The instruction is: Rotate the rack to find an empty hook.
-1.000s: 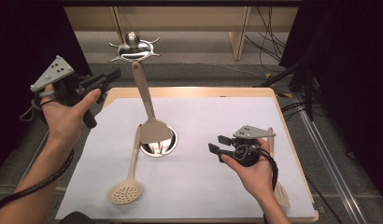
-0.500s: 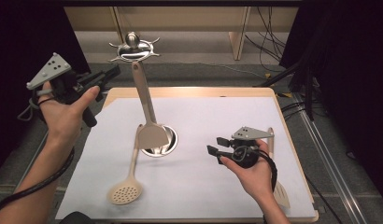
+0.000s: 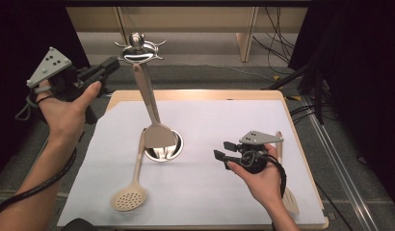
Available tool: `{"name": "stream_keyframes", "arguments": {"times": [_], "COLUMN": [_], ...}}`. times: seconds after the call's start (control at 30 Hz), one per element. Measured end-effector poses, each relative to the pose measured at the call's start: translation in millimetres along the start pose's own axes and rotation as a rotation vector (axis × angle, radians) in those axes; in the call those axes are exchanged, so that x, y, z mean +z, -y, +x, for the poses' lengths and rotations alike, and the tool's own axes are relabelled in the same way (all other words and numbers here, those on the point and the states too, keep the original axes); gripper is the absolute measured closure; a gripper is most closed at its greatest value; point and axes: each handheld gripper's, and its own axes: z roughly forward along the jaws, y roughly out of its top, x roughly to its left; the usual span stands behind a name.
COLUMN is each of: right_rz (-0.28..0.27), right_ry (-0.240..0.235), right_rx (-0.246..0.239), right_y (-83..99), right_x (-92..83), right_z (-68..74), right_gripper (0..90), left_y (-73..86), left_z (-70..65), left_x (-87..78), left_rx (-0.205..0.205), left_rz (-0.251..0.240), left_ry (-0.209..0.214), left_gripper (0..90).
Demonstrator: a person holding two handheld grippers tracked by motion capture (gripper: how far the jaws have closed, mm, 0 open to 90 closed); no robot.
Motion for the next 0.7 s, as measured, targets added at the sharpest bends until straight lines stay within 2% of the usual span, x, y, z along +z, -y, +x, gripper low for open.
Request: {"name": "stream_keyframes", "arguments": {"times": [0.07, 0.17, 0.23, 0.47, 0.57, 0.7], "right_rz": [-0.01, -0.005, -0.007, 0.002, -0.014, -0.007], "right_ry": [0.003, 0.003, 0.004, 0.0, -0.001, 0.001], "right_rx": [-0.007, 0.017, 0.008, -0.013, 0.006, -0.025], "right_y": [0.1, 0.1, -0.2, -0.1, -0.3, -1.1], "right_x": [0.8, 0.7, 0.8, 1.3, 2.1, 1.0], "right_z": [-0.5, 2.0, 1.4, -0.6, 1.3, -1.0], "right_gripper": [50.9, 50.9, 50.9, 50.9, 50.9, 50.9], "left_y": [0.2, 1.0, 1.2, 0.5, -0.4, -1.7], "left_z": [2.4, 8.0, 9.7, 16.3, 18.2, 21.3], "left_x": [1.3, 6.1, 7.4, 16.6, 19.8, 24.3], "left_rx": [-0.005, -0.011, -0.011, 0.009, 0.012, 0.02], "left_rz": [-0.001, 0.005, 0.007, 0.023, 0.029, 0.035], "left_ry": [-0.006, -0.028, -0.031, -0.058, -0.06, -0.068], "left_gripper": [89.4, 89.4, 89.4, 89.4, 89.4, 89.4]}}
